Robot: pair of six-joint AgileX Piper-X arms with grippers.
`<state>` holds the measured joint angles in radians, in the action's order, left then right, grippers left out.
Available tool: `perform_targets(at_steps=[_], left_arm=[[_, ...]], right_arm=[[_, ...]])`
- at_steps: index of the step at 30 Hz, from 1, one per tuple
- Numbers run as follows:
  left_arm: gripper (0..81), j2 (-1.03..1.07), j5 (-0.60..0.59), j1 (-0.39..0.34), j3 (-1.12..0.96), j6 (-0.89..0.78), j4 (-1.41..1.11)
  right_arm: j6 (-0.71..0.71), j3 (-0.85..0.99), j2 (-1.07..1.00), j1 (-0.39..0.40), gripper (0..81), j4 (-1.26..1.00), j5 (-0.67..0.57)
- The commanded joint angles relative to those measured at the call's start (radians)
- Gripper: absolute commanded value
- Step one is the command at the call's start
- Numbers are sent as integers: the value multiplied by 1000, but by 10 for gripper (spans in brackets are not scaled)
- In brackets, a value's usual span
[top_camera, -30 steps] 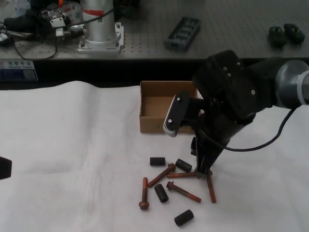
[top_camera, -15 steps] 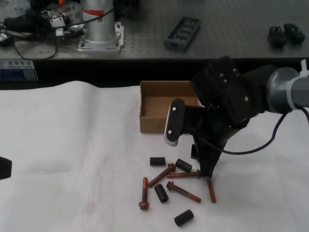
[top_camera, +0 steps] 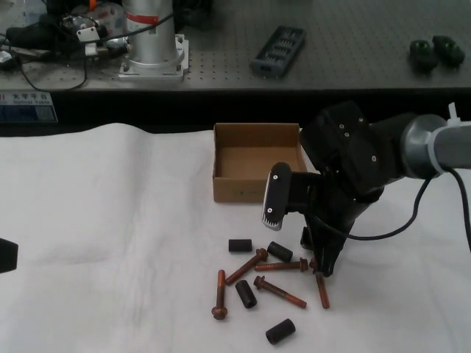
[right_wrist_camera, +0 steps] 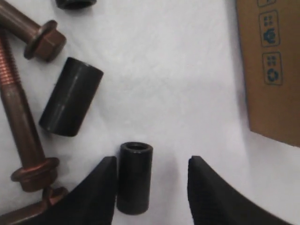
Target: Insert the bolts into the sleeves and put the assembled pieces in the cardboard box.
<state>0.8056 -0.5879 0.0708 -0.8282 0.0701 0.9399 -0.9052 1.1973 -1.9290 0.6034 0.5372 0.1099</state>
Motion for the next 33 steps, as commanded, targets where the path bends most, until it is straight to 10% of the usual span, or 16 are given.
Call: perform_targets(at_steps=[1,12,19,33], left_arm=[[307,2,-10,-5,-10,15,2],[307,2,-10,-5,-10,15,2],[307,2,-10,-5,-10,15,2],[307,2,-10,-5,-10,15,2]], right_arm=[[-9,8,-14,-7,326,-5,-25],[-7,8,-16,-7,292,8,-62],[-16,8,-16,-7,18,34,-52],[68,8,113,-7,18,120,7]])
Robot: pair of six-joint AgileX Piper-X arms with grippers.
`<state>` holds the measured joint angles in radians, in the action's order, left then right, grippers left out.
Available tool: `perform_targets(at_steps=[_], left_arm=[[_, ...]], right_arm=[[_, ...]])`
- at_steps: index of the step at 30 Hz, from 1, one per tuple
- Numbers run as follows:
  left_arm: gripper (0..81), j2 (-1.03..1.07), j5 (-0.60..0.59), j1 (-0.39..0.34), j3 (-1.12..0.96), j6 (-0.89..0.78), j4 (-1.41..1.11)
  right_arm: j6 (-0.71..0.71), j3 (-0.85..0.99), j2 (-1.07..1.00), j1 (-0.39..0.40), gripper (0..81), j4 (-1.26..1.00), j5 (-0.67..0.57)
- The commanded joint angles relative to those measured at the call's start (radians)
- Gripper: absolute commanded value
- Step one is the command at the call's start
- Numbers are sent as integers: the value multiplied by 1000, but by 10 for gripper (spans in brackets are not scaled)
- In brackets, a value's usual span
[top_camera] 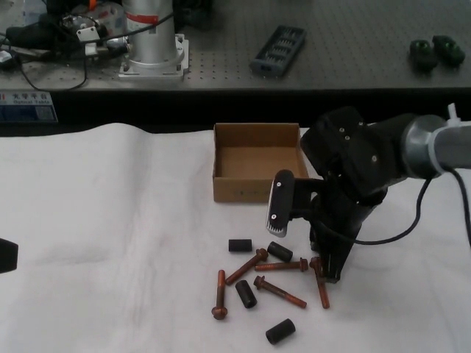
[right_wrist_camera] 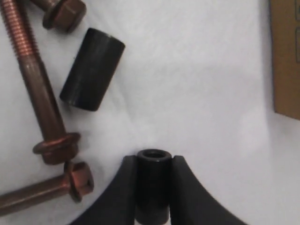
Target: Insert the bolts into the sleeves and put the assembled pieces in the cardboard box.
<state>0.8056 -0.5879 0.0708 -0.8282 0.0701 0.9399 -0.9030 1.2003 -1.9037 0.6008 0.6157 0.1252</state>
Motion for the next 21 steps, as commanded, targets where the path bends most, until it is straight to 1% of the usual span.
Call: perform_targets(at_steps=[1,3,6,9,11,17,19,21], left_arm=[[307,2,-10,-5,-10,15,2],[307,2,-10,-5,-10,17,2],[313,2,-10,-5,-10,31,2],[360,2,-10,-18,-10,55,2],[374,14,-10,-39,-10,65,2],[374,121,9,-141,-10,75,2],[374,172,20,-185,-10,132,2],[374,232,43,-227,-10,234,-4]], right_arm=[[91,5,113,-4,18,69,-27],[138,2,159,-4,18,120,-56],[194,-25,234,-4,18,140,-61],[261,-72,315,-4,18,138,-96],[317,-115,375,-4,18,138,-107],[440,-239,565,-4,18,135,-125],[469,-271,625,-4,18,135,-125],[496,-296,687,-4,18,144,-140]])
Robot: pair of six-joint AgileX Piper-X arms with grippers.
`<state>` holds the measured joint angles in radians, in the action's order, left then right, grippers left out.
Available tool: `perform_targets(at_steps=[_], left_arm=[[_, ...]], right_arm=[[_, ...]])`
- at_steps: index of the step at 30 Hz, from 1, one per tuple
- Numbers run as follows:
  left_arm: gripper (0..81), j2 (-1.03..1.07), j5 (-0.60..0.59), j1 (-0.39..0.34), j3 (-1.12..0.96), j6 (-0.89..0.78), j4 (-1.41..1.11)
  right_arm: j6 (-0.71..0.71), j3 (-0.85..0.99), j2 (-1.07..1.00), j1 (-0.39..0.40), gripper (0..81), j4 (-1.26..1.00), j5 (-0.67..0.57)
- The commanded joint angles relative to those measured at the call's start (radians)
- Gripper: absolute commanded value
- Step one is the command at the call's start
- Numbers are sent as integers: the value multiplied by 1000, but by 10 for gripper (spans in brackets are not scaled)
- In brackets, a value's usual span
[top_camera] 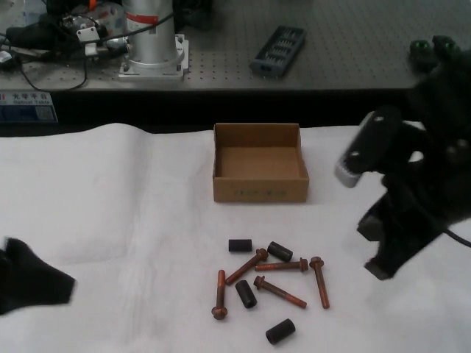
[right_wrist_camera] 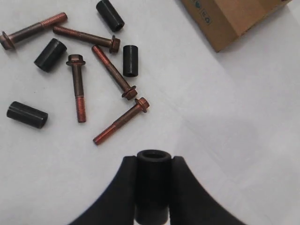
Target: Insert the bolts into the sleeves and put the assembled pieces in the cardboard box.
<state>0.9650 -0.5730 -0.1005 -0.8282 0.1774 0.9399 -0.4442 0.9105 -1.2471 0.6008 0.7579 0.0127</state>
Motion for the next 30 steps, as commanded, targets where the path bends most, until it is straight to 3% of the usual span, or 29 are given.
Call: perform_targets(at_steps=[1,10,18,24,30], left_arm=[[374,102,43,-78,-10,172,-14],[374,313,143,-233,-86,252,-161],[374,470,312,-325,-234,775,-215],[374,512,289,-379,-241,1078,-443],[374,559,289,-443,-241,1344,-407]], right_arm=[[48,-14,58,-4,18,7,-31],[69,-72,222,-4,18,107,-48],[69,-84,260,-4,18,113,-83],[67,-84,260,-4,18,113,-125],[25,-84,260,-4,18,111,-139]])
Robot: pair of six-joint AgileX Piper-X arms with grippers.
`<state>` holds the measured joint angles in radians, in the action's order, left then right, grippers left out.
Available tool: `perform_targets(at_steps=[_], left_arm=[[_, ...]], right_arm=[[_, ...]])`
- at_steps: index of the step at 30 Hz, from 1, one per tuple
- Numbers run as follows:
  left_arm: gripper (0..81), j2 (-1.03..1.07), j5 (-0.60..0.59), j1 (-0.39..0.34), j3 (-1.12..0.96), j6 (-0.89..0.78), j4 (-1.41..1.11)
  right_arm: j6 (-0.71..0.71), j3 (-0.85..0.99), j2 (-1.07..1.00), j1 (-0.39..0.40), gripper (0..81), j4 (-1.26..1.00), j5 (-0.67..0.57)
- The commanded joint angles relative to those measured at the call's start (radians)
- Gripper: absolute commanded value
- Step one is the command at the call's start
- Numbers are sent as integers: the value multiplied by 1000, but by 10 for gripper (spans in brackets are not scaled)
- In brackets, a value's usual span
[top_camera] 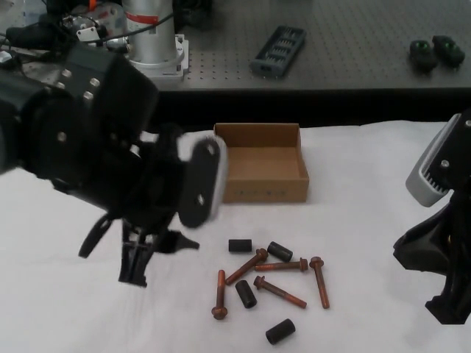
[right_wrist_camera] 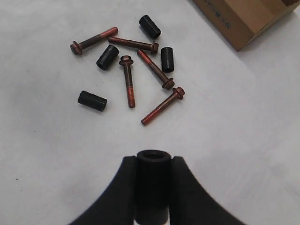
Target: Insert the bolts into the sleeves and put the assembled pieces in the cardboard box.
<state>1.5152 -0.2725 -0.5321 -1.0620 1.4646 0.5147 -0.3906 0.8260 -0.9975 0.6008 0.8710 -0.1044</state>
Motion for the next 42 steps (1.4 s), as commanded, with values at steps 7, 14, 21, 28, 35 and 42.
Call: perform_targets(at_steps=[7,14,21,28,35,42], left_arm=[[374,78,-11,-36,-5,425,21],[341,161,24,-36,-5,765,143],[341,223,1,-38,-5,772,64],[341,249,-25,-38,-5,807,-34],[341,266,-33,-38,-5,885,-96],[341,322,-35,-38,-8,915,-130]], right_arm=[[-52,0,10,-4,18,-2,-33],[-59,0,10,-4,18,-12,-39],[-59,0,10,-4,18,-20,-44],[-59,0,10,-4,18,-25,-48],[-59,0,10,-4,18,-25,-48],[-59,0,10,-4,18,-25,-48]])
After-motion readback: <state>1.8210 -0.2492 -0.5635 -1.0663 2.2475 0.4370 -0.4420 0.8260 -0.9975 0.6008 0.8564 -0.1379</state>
